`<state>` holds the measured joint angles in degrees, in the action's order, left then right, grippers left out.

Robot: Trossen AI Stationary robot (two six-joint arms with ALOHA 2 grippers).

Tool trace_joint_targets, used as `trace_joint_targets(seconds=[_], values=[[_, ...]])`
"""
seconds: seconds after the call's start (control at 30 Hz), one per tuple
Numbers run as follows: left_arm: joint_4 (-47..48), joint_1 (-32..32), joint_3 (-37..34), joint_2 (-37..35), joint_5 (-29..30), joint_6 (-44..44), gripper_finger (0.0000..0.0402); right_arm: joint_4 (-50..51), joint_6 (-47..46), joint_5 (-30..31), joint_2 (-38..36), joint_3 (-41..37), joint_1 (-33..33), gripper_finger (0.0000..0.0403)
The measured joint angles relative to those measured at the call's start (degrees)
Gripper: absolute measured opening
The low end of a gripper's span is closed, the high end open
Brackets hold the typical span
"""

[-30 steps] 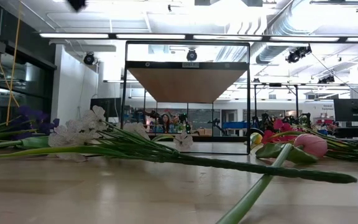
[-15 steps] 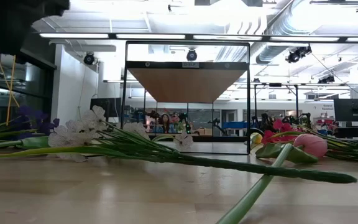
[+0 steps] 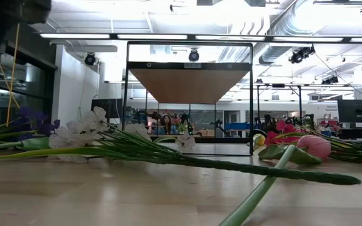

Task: Pick and place flowers into a vace then onto a shelf
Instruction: Put the purple flowers into the red vase

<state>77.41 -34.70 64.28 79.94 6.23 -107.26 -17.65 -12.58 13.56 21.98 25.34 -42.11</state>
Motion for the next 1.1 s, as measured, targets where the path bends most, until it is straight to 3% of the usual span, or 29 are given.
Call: trace_joint_targets(seconds=[0.37,0.97,1.1], values=[[-2.56,-1.43,-0.01,0.06,-0.80,-0.99,0.0134,0.00,-0.26,0.00,0.00,0.02,0.00,0.0213],[0.83,-1.36,-0.01,0.09,-0.82,-0.79,0.0134,0.00,-0.35,0.00,0.00,0.09,0.00,0.0214],[0.80,-1.36,-0.01,0.09,-0.82,-0.09,0.0157,0.00,-0.22,0.00,0.00,0.09,0.00,0.0217]])
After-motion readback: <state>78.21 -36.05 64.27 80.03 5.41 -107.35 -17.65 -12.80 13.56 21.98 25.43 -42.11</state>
